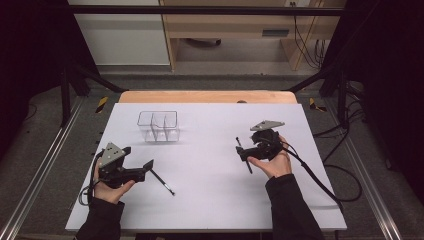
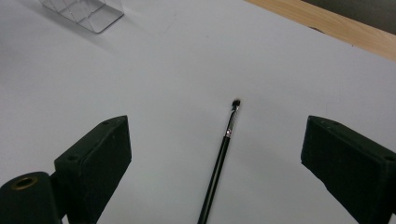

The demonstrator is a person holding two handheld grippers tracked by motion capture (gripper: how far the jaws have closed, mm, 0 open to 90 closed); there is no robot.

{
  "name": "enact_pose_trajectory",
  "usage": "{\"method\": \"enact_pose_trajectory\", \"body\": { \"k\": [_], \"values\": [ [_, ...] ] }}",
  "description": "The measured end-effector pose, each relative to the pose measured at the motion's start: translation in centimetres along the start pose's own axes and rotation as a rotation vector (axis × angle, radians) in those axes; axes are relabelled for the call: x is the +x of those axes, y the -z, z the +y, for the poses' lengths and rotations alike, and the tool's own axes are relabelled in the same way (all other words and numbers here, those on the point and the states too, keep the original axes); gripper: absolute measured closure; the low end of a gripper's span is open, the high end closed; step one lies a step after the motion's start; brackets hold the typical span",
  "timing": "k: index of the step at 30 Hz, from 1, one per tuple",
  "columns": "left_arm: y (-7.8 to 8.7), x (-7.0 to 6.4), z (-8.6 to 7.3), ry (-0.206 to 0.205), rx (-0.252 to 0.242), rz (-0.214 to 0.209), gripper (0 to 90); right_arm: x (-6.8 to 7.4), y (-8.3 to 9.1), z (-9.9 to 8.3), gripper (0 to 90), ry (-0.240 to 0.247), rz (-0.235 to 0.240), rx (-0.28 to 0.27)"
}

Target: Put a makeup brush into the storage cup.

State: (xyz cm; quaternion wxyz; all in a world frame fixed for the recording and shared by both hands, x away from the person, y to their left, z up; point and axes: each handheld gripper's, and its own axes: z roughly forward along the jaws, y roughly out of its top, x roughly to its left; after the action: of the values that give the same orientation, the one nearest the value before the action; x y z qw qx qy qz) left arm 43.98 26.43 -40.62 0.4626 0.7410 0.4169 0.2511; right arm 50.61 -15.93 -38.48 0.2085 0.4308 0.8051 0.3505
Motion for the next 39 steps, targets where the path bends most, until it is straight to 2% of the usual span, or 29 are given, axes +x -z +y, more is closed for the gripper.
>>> {"method": "enact_pose_trajectory", "body": {
  "k": [12, 20, 39],
  "values": [
    [-0.1, -0.1, 0.0, -0.003, 0.005, 0.001, 6.1, -0.4, -2.5, 0.2, 10.7, 0.007, -0.005, 0.114],
    [0.0, 0.0, 0.0, -0.001, 0.003, 0.0, 6.2, -0.7, -4.2, 0.1, 15.8, 0.003, -0.019, 0.185],
    [-0.1, 0.1, -0.1, -0.003, 0.008, -0.002, 6.6, -1.0, -6.9, -0.4, 31.2, 0.001, -0.041, 0.281]
  ]
}}
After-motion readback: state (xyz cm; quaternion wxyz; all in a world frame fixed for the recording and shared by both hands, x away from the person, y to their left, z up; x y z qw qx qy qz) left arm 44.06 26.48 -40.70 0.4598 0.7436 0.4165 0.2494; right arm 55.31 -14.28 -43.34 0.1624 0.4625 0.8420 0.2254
